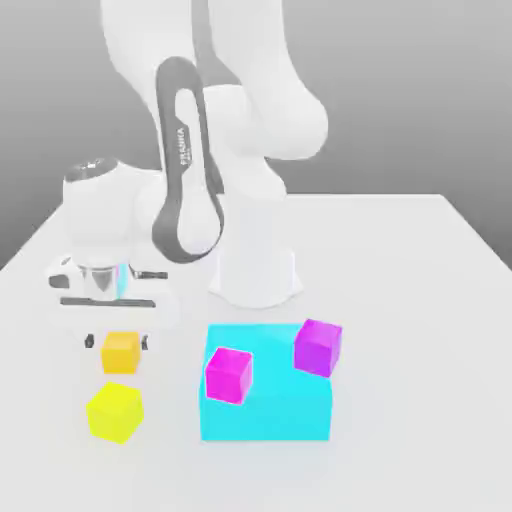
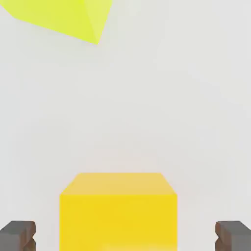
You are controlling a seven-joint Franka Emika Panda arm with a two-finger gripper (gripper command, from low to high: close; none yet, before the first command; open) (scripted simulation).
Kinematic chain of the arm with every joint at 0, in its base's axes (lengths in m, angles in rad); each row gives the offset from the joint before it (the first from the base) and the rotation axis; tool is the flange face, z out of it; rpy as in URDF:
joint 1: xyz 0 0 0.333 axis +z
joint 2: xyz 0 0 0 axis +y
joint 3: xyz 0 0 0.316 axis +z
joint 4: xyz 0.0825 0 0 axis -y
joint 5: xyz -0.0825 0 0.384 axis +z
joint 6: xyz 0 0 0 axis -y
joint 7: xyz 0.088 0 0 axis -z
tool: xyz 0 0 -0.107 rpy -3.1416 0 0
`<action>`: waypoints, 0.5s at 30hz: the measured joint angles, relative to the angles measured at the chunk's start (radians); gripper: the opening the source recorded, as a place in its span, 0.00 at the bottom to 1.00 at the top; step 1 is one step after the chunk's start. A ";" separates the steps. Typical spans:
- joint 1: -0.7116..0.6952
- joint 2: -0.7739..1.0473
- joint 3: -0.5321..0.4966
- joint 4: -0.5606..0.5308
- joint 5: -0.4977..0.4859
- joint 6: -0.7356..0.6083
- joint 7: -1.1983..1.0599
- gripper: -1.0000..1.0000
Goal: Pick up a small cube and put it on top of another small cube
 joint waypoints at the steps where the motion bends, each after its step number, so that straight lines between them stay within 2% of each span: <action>1: 0.000 0.000 0.000 0.000 0.000 0.000 0.000 0.00; 6: -0.016 0.005 0.015 0.001 -0.005 0.003 0.004 0.00; 8: 0.046 -0.047 -0.052 -0.010 -0.030 -0.040 0.026 0.00; 11: 0.113 -0.151 -0.159 -0.031 -0.178 -0.122 0.134 0.00; 13: 0.097 -0.224 -0.166 -0.045 -0.258 -0.180 0.189 0.00; 15: 0.086 -0.286 -0.161 -0.052 -0.294 -0.236 0.223 0.00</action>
